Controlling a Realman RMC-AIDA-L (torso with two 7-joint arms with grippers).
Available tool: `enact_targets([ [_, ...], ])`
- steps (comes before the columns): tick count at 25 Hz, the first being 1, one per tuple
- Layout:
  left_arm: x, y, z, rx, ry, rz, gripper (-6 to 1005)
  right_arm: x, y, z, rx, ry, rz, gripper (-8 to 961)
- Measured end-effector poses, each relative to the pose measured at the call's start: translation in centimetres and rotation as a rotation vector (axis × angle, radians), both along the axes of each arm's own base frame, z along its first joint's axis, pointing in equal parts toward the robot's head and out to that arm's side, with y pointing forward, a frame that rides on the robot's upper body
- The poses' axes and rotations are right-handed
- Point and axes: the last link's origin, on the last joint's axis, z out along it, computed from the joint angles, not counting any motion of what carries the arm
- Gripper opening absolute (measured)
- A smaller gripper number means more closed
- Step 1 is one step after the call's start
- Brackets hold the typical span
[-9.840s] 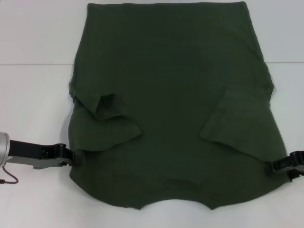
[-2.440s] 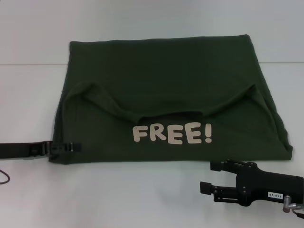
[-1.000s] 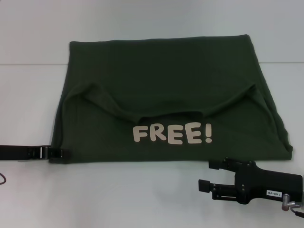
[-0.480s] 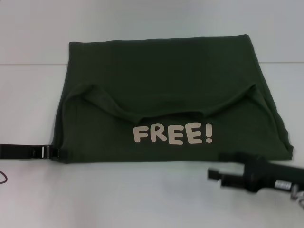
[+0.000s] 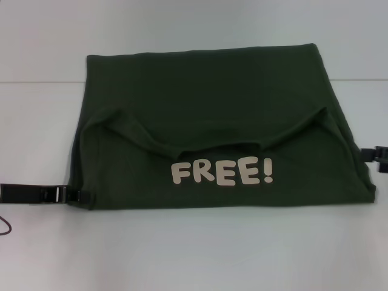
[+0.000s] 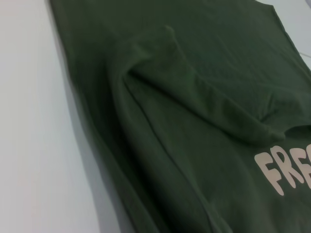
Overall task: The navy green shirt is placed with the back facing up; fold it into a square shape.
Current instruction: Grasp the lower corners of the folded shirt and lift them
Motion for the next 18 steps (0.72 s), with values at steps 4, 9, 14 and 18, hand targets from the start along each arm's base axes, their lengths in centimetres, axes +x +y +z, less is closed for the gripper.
enact_targets([
  [4,0.1,0.0,0.0,-0.004,-0.003,-0.004,32,-0.2,1.1,1.2,-0.061,-0.084,-0.131,893],
  [9,0.3,0.1,0.0,-0.008,-0.006,-0.009,32,-0.9,2.6,1.1,-0.126,-0.224,-0.184,891],
  [14,0.3,0.1,0.1,-0.01,-0.006,-0.013,32,-2.1,3.7,-0.2,-0.184,-0.306,-0.165,889],
  [18,0.3,0.1,0.0,-0.011,-0.007,-0.013,32,-2.4,4.1,-1.5,-0.202,-0.315,-0.157,888],
])
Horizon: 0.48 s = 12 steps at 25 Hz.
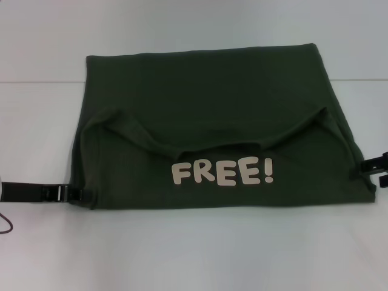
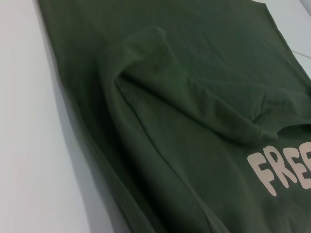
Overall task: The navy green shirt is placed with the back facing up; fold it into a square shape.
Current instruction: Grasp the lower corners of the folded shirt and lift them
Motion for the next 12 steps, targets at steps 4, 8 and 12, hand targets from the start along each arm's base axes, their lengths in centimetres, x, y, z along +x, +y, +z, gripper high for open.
enact_targets([
  [4,0.0,0.0,-0.1,-0.001,-0.001,0.0,32,0.2,0.1,-1.1,-0.016,-0.01,0.001,886],
  [8,0.0,0.0,-0.1,0.0,-0.001,0.0,32,0.1,0.2,-1.8,-0.025,-0.01,0.007,885],
  [12,0.1,0.0,-0.1,-0.001,-0.002,-0.001,32,-0.1,0.3,-2.3,-0.032,-0.019,0.015,883],
])
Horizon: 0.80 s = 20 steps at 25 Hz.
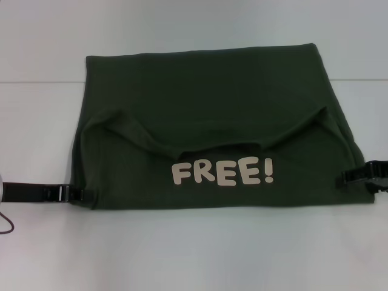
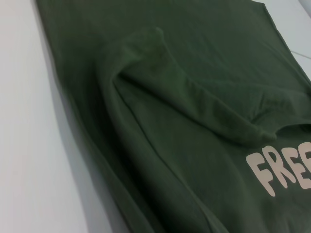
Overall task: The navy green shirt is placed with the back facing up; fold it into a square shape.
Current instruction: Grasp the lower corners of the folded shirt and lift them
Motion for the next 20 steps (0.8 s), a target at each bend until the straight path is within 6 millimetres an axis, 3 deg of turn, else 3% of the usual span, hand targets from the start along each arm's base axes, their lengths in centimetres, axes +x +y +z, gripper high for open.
enact_targets([
  [8,0.13,0.11,-0.03,0.0,-0.002,-0.003,32,-0.33,0.15,-0.35,-0.004,-0.01,0.036,880],
  [13,0.33,0.29,-0.13,0.002,-0.007,-0.004,32,-0.28,0.03,-0.45,-0.01,-0.008,0.036,760],
  [20,0.56,0.49,-0.1,-0.001,-0.01,-0.006,31,-0.17,-0.08,-0.44,-0.01,-0.005,0.033,471],
])
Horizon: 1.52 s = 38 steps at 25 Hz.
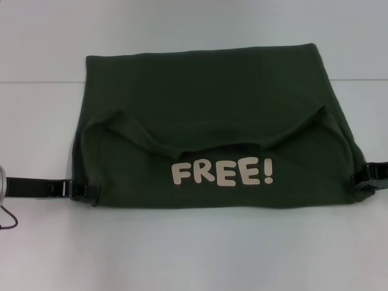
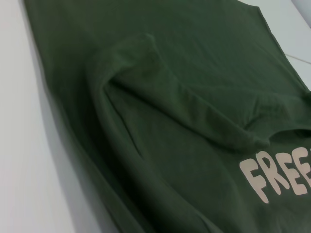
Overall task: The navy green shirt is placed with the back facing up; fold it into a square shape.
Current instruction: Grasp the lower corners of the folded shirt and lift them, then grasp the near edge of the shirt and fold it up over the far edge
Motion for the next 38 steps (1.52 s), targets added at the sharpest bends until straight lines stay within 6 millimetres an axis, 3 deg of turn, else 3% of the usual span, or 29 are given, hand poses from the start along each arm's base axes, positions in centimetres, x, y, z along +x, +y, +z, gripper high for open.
enact_targets([
  [4,0.0,0.0,0.2,0.002,-0.005,0.002,31,-0.1,0.0,0.0,-0.002,0.002,0.001,309],
  [6,0.0,0.0,0.3,0.002,-0.013,0.002,31,-0.1,0.1,0.1,-0.002,0.002,0.002,80],
  [16,0.7,-1.4,0.8,-0.11,-0.073,-0.013,31,-0.3,-1.7,1.2,-0.108,0.072,0.029,29],
  [23,1.6,-5.7,1.3,-0.348,-0.236,-0.012,31,0.4,-5.8,1.2,-0.312,0.132,0.053,27],
  [31,1.6,-9.7,2.0,-0.558,-0.316,0.04,31,1.3,-10.7,-0.7,-0.557,0.199,0.087,31],
  [38,1.8,-10.4,1.9,-0.634,-0.324,0.044,31,1.9,-12.4,-2.2,-0.628,0.194,0.087,35],
])
